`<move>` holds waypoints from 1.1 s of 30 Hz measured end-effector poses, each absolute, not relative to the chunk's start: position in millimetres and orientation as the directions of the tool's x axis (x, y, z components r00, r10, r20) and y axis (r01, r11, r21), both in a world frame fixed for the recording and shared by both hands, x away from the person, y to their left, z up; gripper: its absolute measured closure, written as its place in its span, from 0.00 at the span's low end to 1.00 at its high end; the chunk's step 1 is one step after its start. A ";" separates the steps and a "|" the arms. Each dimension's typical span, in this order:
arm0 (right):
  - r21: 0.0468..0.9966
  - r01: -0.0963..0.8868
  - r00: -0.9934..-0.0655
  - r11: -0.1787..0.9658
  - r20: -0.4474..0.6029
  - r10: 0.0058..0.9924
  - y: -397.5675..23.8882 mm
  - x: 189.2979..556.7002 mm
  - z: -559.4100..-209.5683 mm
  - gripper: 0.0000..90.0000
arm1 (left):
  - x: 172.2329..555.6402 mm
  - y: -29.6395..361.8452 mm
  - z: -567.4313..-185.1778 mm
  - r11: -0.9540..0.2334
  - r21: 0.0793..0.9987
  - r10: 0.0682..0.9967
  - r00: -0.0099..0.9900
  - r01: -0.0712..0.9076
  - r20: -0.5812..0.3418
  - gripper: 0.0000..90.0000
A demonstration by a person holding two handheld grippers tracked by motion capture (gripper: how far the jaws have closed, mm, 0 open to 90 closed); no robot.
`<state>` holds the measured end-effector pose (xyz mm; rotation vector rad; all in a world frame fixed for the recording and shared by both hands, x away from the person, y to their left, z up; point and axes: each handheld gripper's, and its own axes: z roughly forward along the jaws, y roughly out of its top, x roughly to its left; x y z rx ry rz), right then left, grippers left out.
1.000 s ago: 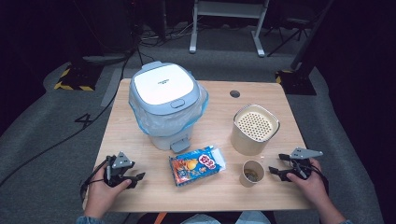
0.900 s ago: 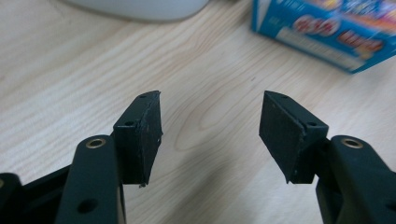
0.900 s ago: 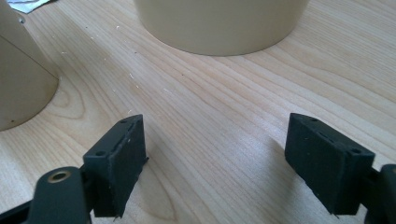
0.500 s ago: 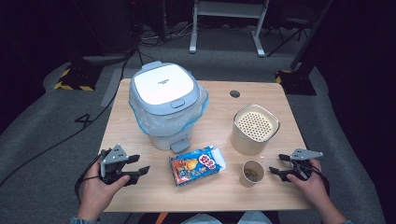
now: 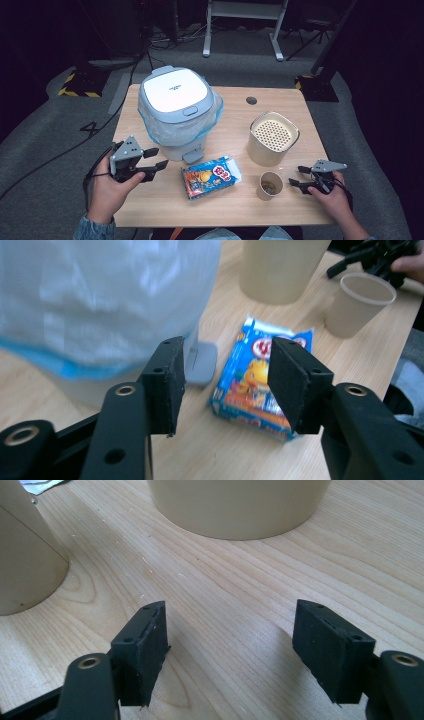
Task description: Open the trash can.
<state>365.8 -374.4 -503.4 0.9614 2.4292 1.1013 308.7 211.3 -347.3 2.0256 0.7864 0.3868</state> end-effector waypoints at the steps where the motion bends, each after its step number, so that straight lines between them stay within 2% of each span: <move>1: 0.753 0.449 -0.729 0.481 -0.002 0.685 -374.4 365.8 -503.4 0.34 | 311.1 209.5 -343.1 -0.395 0.839 0.657 0.753 0.374 -0.027 0.56; 12: 0.753 0.450 -0.729 0.480 -0.001 0.685 -374.4 365.8 -503.4 0.34 | 343.1 189.6 -310.2 -0.381 0.874 0.626 0.780 0.301 0.004 0.62; 17: 0.754 0.450 -0.728 0.479 -0.001 0.685 -374.3 365.6 -503.5 0.34 | 355.2 184.4 -301.5 -0.353 0.894 0.623 0.782 0.276 0.005 0.71; 18: 0.754 0.450 -0.728 0.479 -0.001 0.686 -374.3 365.4 -503.5 0.35 | 359.7 183.0 -298.6 -0.336 0.903 0.619 0.786 0.268 -0.003 0.79; 20: 0.753 0.450 -0.727 0.479 -0.002 0.687 -374.3 365.2 -503.4 0.35 | 364.5 181.0 -296.0 -0.321 0.910 0.613 0.790 0.261 -0.011 0.85; 26: 0.754 0.450 -0.727 0.479 -0.002 0.687 -374.3 365.1 -503.4 0.35 | 379.1 176.1 -289.5 -0.302 0.916 0.602 0.798 0.264 -0.031 0.99; 33: 0.754 0.450 -0.727 0.479 -0.002 0.687 -374.3 365.1 -503.4 0.35 | 392.1 166.8 -285.2 -0.296 0.918 0.607 0.794 0.266 -0.034 1.00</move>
